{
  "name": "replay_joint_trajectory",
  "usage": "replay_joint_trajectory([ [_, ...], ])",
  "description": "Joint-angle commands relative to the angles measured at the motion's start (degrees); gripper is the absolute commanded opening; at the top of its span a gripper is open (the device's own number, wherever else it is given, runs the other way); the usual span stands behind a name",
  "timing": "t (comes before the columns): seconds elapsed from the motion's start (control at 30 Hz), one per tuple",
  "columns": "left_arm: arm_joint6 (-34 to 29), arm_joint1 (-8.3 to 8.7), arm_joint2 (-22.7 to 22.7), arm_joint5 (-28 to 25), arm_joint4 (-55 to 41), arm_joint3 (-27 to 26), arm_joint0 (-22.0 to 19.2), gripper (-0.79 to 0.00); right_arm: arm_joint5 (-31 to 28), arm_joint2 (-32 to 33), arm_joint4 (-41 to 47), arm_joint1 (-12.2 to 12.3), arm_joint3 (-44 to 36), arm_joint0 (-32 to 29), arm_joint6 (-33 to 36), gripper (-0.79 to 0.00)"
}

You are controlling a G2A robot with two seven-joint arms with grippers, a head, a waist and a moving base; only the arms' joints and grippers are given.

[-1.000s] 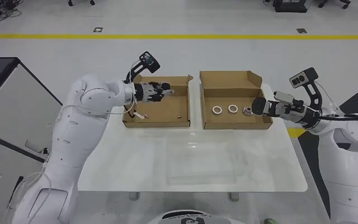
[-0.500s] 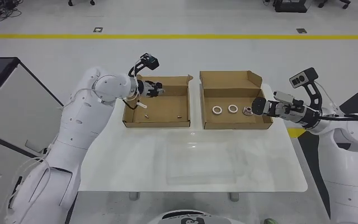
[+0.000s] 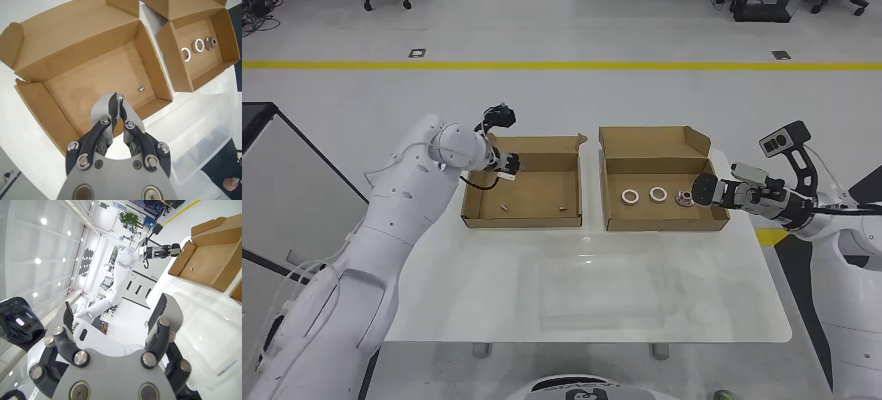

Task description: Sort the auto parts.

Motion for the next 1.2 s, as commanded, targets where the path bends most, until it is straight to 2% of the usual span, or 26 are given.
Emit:
replay_joint_trajectory([
  [0.0, 0.2, -1.36, 2.2, 0.4, -1.2, 6.0, -2.1, -0.785, 0.0, 0.0, 0.0, 0.0, 0.0, 0.0, 0.0, 0.000],
  [0.2, 1.8, -5.43, 6.7, 0.3, -4.2, 18.4, -6.2, -0.785, 0.0, 0.0, 0.0, 0.0, 0.0, 0.0, 0.0, 0.000],
  [0.37, 1.1, -8.42, 9.1, 0.9, -5.9, 25.8, -8.2, -0.785, 0.0, 0.0, 0.0, 0.0, 0.0, 0.0, 0.0, 0.000],
  [0.63, 1.9, -8.75, 9.4, 1.0, -5.7, 26.3, -8.1, -0.785, 0.0, 0.0, 0.0, 0.0, 0.0, 0.0, 0.0, 0.000],
  [0.97, 2.5, -10.04, 12.1, 11.6, 0.3, 26.4, -6.7, -0.785, 0.0, 0.0, 0.0, 0.0, 0.0, 0.0, 0.0, 0.000],
  [1.17, 3.0, -11.19, 13.1, 13.3, 1.9, 27.6, -7.0, -0.785, 0.0, 0.0, 0.0, 0.0, 0.0, 0.0, 0.0, 0.000],
])
